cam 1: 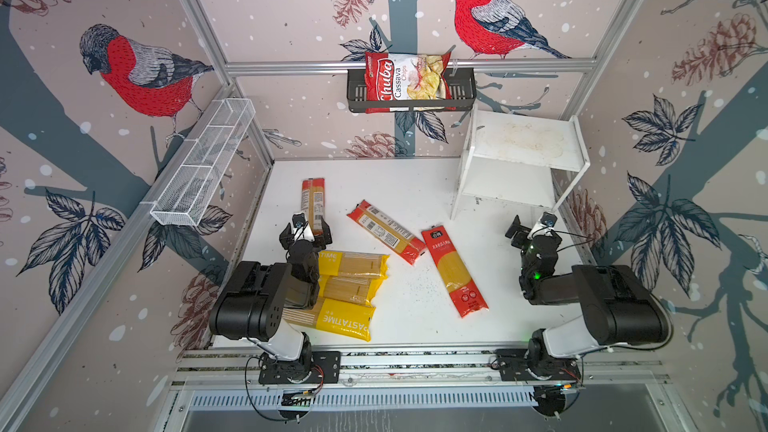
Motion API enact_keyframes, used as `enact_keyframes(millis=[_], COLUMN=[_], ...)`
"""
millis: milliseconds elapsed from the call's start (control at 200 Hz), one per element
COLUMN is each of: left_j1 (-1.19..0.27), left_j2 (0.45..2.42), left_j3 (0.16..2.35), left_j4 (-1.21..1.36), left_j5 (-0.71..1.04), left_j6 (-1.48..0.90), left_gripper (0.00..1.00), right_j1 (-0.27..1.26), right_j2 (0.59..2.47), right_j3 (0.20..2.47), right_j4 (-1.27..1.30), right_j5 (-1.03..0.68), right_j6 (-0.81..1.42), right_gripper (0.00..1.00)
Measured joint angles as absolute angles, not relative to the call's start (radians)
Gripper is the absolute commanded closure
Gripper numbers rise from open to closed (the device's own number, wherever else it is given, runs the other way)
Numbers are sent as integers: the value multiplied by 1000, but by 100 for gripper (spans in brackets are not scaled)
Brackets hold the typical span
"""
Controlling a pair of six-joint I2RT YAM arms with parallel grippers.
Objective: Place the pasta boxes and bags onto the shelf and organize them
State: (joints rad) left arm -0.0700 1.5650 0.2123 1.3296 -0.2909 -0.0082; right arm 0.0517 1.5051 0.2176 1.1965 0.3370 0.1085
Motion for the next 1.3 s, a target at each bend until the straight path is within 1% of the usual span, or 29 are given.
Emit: enact_keyframes(millis=[270,410,600,730,876,941,1041,1131,1161,1196,1241,1301], left_j1=[-70,-69,-102,-169,-237,-298,-367,-380,-382,-383,-383,-382], left_j2=[1565,1565,1520,1399,1218,1142,1037,939,910,875,832,777], left_j3=[214,214,168,149,192,213,255,298,312,329,345,347], left_j4=[1330,1330,1346,1323,1151,1053,889,725,672,606,532,461], left_j5=[-291,-290,-292,-393,-511,-606,-695,-749,-763,-762,-748,-705], left_j6=[-8,-9,11,30,-11,-32,-73,-162,-204,-264,-343,-445], left_gripper=[1,2,2,2,1,1,1,1,1,1,1,3], right_j1=[52,55,96,103,150,196,278,284,259,216,163,137], right_j2=[1505,1492,1340,1201,1075,1029,967,916,898,877,856,849], right_j3=[217,216,237,239,291,341,393,412,413,408,397,397], right_j4=[1196,1193,1092,946,727,599,435,301,265,245,231,195], right_j5=[337,337,332,335,381,419,471,487,456,374,282,188], right_j6=[109,108,93,107,171,215,274,425,471,503,537,582], right_gripper=[0,0,0,1,1,0,1,0,1,0,2,5])
